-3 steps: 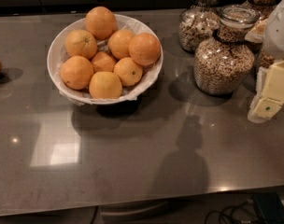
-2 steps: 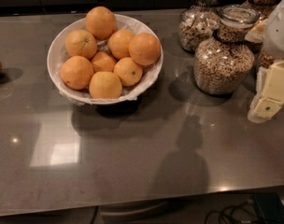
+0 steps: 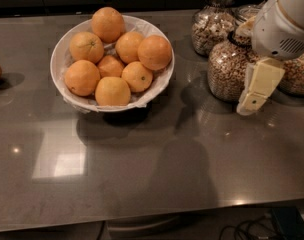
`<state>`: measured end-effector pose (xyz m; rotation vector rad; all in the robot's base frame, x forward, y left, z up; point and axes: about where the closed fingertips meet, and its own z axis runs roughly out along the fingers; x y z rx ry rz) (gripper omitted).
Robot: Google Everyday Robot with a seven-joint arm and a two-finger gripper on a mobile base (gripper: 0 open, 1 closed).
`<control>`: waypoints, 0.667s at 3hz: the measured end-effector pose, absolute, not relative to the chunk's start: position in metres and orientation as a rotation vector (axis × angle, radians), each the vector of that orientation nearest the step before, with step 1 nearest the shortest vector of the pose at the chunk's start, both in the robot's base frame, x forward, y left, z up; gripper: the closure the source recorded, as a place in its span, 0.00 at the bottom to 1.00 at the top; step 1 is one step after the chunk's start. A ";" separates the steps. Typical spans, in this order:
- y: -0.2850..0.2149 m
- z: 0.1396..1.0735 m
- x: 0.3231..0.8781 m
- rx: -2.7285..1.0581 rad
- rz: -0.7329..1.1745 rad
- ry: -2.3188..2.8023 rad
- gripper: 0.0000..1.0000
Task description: Pick orange from white bowl
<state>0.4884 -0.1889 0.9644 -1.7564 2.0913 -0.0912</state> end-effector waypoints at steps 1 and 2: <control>-0.165 0.971 0.514 -1.764 -0.092 1.944 0.00; -0.165 0.971 0.514 -1.764 -0.092 1.944 0.00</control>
Offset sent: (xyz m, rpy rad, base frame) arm 0.0204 0.0197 0.0045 0.0436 -0.0696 0.0622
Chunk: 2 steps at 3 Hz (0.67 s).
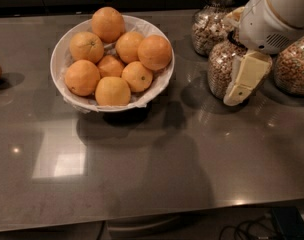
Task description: Pick orange from white bowl
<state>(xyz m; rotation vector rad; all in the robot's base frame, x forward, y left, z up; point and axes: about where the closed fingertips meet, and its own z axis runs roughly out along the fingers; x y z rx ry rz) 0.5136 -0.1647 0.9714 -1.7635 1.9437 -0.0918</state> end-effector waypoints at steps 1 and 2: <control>-0.151 0.967 0.524 -1.746 -0.052 1.893 0.00; -0.121 0.963 0.562 -1.681 0.048 1.801 0.00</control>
Offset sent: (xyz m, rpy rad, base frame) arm 0.0999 0.0767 -0.0119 0.3492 -0.1015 0.0934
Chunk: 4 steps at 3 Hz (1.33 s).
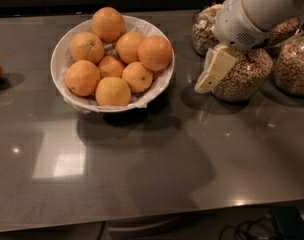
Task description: Pick orange from white bowl
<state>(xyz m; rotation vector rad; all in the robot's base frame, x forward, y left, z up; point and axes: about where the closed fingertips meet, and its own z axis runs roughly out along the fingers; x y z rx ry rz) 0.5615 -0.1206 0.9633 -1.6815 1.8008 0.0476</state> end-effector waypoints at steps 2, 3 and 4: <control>-0.088 0.966 0.607 -1.584 0.164 1.727 0.00; -0.059 0.968 0.610 -1.618 0.195 1.674 0.00; -0.037 0.962 0.606 -1.659 0.198 1.640 0.00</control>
Offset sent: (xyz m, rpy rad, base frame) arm 0.0679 0.0459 0.0023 0.2227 -0.0219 0.0140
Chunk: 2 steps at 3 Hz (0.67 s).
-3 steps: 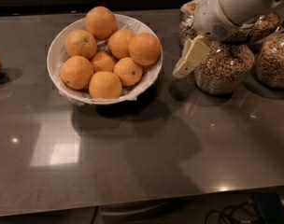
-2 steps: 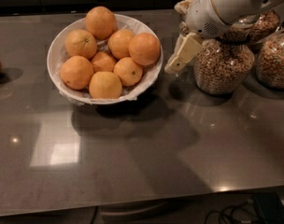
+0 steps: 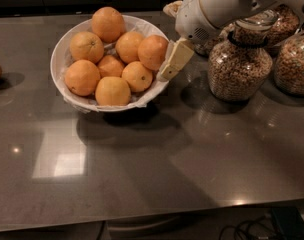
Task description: Pick orange from white bowl
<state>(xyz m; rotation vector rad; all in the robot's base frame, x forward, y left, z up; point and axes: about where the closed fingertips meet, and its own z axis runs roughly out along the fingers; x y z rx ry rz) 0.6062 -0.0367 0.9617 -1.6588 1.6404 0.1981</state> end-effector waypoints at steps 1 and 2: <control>-0.027 0.957 0.605 -1.680 0.189 1.621 0.16; -0.030 0.954 0.607 -1.673 0.164 1.628 0.17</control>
Offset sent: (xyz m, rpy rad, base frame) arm 0.0066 -0.0002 -0.0133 -0.0319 -0.0347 -0.0226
